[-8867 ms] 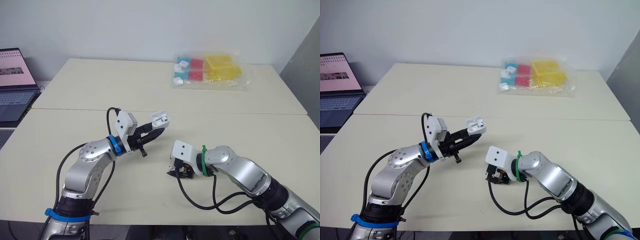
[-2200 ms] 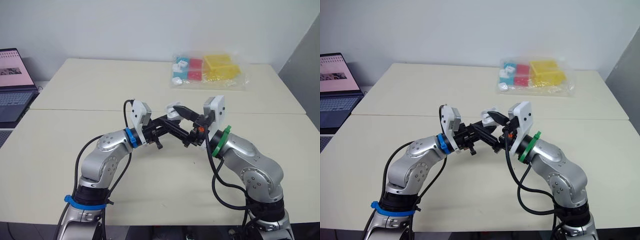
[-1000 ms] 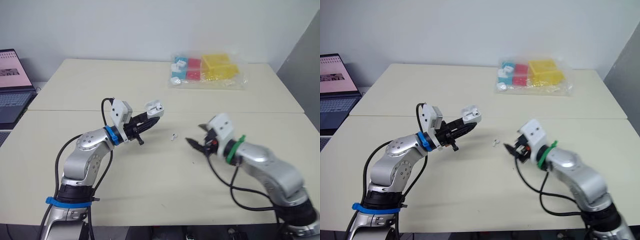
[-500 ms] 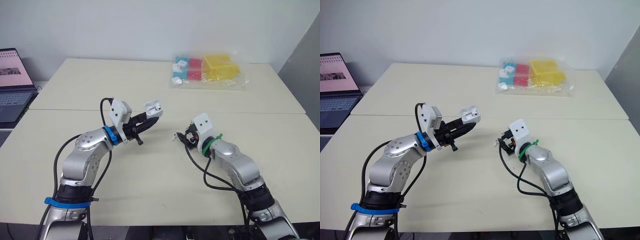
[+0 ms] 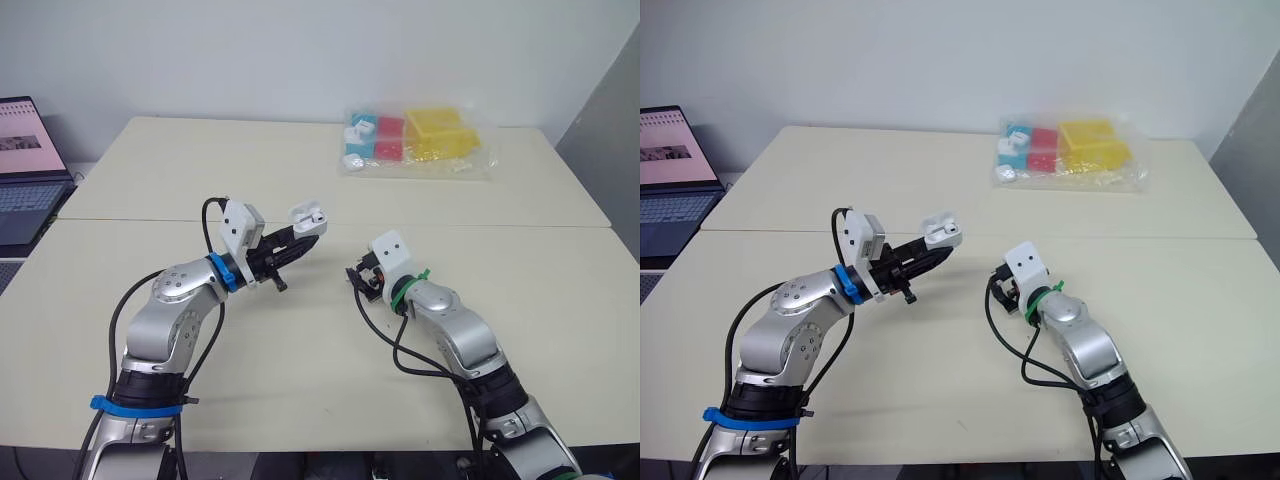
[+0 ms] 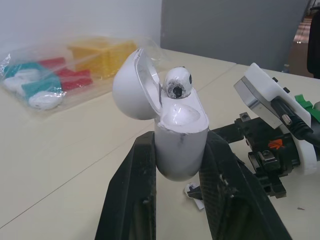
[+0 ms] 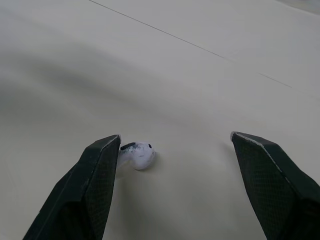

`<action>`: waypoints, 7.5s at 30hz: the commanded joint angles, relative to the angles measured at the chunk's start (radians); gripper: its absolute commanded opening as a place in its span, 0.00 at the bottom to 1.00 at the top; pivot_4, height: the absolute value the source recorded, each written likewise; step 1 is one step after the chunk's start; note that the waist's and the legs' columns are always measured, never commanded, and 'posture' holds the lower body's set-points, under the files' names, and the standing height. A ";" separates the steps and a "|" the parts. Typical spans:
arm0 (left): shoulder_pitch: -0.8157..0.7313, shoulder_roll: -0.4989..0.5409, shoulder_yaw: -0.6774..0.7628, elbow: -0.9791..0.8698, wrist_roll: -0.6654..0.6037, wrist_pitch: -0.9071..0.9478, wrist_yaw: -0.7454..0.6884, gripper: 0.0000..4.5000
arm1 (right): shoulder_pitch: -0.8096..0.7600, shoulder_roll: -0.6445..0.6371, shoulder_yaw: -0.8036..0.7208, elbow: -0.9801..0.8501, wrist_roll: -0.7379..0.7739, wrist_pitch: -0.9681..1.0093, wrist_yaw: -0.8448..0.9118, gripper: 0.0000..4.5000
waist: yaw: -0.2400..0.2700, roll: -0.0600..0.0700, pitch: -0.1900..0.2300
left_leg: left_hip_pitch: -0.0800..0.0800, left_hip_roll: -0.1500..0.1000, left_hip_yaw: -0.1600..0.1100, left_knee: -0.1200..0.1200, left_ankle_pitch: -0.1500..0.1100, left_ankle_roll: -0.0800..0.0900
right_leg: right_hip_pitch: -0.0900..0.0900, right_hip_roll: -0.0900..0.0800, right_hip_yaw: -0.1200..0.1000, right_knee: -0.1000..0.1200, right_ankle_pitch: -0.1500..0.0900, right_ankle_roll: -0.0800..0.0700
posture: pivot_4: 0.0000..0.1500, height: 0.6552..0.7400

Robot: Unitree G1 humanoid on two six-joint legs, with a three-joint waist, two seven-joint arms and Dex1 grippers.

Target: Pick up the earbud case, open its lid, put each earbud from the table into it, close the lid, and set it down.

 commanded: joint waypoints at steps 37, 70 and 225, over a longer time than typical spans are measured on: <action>0.007 0.003 -0.001 -0.053 -0.002 -0.016 -0.009 0.18 | -0.027 -0.067 0.003 0.102 -0.028 -0.156 0.267 0.82 | 0.000 0.000 0.000 | 0.000 0.000 0.000 0.000 0.000 0.000 | 0.000 0.001 0.000 0.000 0.000 0.000 | 1.00 1.00; 0.091 0.009 -0.004 -0.156 -0.017 0.024 0.015 0.18 | -0.011 -0.757 0.036 0.044 0.021 -0.662 1.204 0.06 | -0.002 0.001 0.001 | 0.004 0.001 0.000 0.000 0.000 0.000 | 0.002 0.004 0.000 0.002 -0.001 0.000 | 1.00 1.00; 0.229 0.051 0.007 -0.344 -0.082 0.158 0.052 0.18 | 0.420 -0.995 -0.202 -0.121 -0.009 -0.441 1.047 0.60 | 0.004 0.000 0.001 | 0.014 -0.001 0.002 0.000 0.000 0.000 | 0.017 -0.002 0.000 -0.012 0.003 0.004 | 1.00 1.00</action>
